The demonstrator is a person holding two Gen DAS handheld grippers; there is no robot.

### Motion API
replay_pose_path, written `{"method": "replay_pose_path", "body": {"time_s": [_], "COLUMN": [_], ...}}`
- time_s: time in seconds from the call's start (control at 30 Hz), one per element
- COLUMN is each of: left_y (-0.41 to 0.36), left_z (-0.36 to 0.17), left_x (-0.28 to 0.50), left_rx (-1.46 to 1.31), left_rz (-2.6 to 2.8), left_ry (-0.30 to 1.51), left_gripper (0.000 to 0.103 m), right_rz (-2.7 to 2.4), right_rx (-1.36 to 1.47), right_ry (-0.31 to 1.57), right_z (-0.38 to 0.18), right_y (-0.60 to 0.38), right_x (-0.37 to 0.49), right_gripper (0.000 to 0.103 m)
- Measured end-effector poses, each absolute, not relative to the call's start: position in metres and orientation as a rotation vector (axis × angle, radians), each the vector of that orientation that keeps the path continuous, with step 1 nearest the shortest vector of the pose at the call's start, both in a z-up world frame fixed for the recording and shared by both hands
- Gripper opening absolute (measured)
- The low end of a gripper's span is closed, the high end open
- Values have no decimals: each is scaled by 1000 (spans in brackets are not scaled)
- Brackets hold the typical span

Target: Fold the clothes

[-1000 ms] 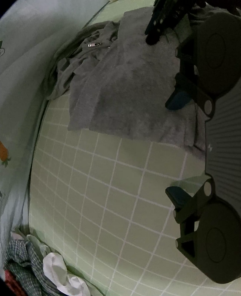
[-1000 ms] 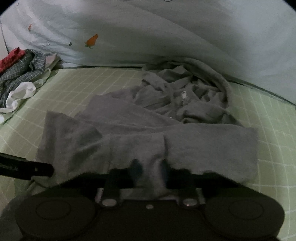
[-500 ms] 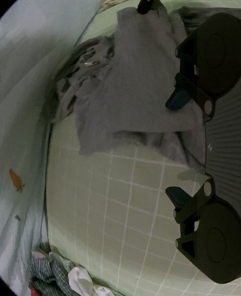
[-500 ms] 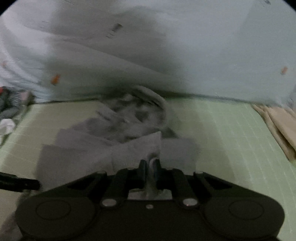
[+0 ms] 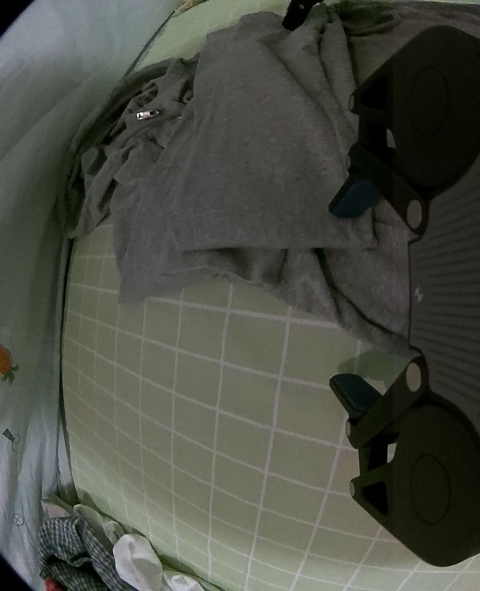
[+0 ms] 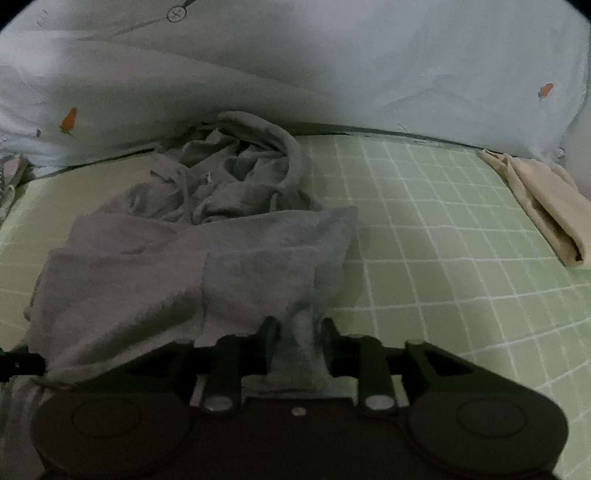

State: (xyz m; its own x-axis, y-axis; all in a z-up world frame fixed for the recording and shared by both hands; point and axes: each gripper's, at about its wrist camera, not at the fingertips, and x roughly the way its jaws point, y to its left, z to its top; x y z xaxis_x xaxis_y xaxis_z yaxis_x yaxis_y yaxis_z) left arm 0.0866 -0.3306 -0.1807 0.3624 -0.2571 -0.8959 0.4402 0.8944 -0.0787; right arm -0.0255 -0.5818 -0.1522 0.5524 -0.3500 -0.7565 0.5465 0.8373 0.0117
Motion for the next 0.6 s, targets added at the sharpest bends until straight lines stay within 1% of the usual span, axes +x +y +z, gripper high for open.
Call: {"method": "replay_pose_path", "body": {"time_s": [0.03,0.07,0.17,0.23,0.3,0.37,0.5,0.6], "left_y": [-331,-330,-325,-324,-330,-340,-379,-419], "left_z": [-179,-176,-161,-150,-140,-135,-134,-139], "left_x": [88,89,97,108,122,140,187,225], "left_rx": [176,163,95,55,27,10,-1,6], "left_rz": [-455,-458,-471,-472,-474,-482,-496,-522], "left_ry": [1108,1101,1062,1023,985,961,933,905], "left_gripper": [92,92,92,92,94,96,96,97], "right_rz": [-544,-551,-571,-585,-585,-575,-563,-568], "right_rx": [256,254,246,238,223,210,184,159], "right_ry": [834,838,817,797,769,749,740,734], "right_z": [-151,-151,-142,-135,-129,-125,-128,-134], "right_y": [-582,-583,-590,-595,-602,-611,-636,-658], "right_x": [-25,-25,-23,-21,-10,6,52,92], "right_gripper": [37,39,52,73,83,84,90,91]}}
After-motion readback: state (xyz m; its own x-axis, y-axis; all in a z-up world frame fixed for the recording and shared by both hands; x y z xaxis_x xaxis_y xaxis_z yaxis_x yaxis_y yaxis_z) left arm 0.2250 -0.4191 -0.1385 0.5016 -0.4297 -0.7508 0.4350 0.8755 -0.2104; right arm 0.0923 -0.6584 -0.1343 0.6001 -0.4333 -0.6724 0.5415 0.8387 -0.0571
